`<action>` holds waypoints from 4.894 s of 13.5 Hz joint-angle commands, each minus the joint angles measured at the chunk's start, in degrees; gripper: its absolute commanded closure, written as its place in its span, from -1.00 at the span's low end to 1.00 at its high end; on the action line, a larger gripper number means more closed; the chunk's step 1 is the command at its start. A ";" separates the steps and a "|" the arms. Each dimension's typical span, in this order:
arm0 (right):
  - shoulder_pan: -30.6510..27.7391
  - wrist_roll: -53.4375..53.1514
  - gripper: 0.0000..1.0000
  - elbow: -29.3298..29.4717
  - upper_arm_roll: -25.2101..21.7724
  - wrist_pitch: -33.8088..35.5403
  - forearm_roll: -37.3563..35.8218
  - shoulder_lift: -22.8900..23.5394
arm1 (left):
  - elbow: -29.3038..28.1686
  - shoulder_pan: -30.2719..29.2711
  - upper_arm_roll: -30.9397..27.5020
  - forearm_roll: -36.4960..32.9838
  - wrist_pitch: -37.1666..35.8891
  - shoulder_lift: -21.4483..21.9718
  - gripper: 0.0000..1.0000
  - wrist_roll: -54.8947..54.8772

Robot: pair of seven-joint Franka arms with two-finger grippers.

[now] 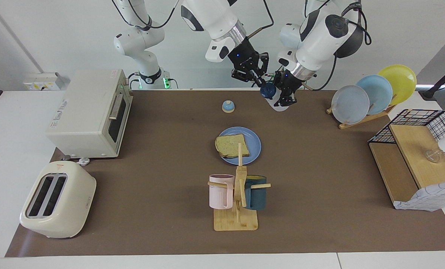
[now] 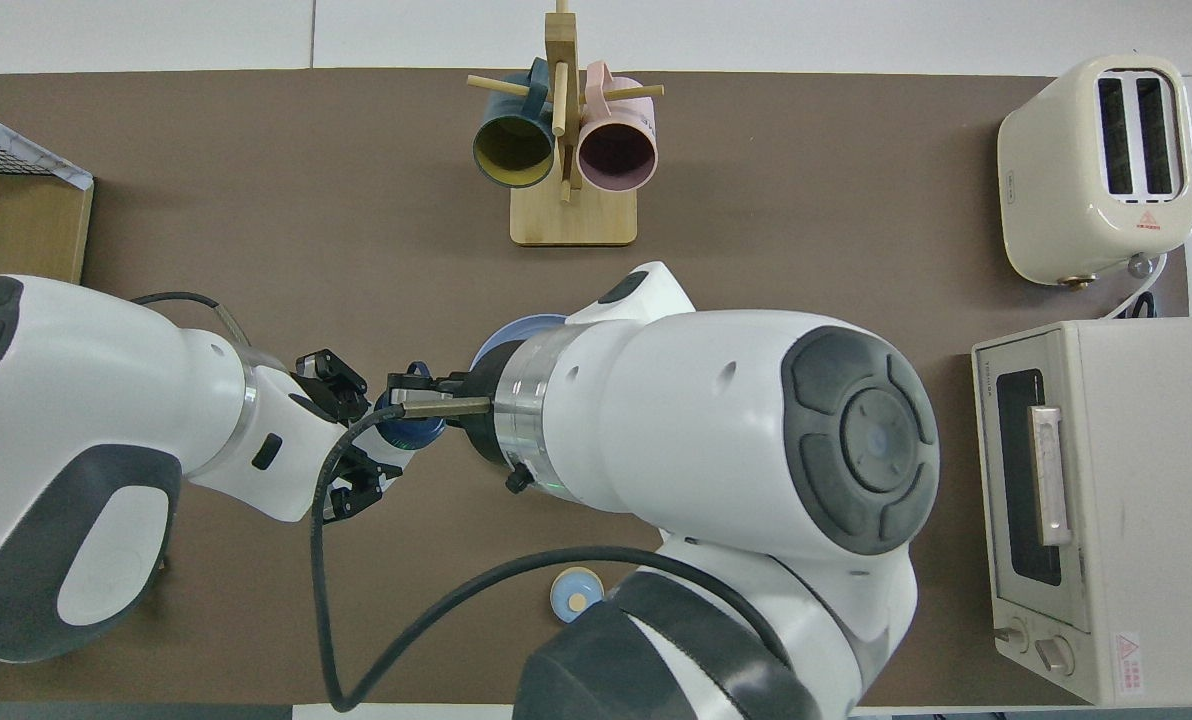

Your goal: Put bread on plate and add seasoning

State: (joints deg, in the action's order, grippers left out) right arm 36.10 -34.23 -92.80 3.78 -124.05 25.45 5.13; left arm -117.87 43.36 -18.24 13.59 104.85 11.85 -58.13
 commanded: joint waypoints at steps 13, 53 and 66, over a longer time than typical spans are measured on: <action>-5.33 -8.13 1.00 -0.97 -0.18 -1.45 8.03 -0.13 | -1.84 0.85 -0.04 0.12 1.05 3.00 1.00 3.20; -34.52 40.99 -1.00 -4.22 -9.14 35.37 -26.77 -6.89 | 10.29 15.78 11.56 -61.72 -10.35 -17.64 1.00 21.48; -32.05 41.17 -1.00 -4.40 -11.78 33.61 -26.77 -5.75 | 10.90 22.03 11.56 -89.95 -25.92 -35.81 1.00 21.74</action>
State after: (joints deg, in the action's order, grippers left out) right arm 4.78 5.84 -97.69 -8.27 -90.23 -0.21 -1.15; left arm -107.25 64.84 -6.25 -73.08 81.64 -19.24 -36.59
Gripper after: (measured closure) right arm 0.000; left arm 0.577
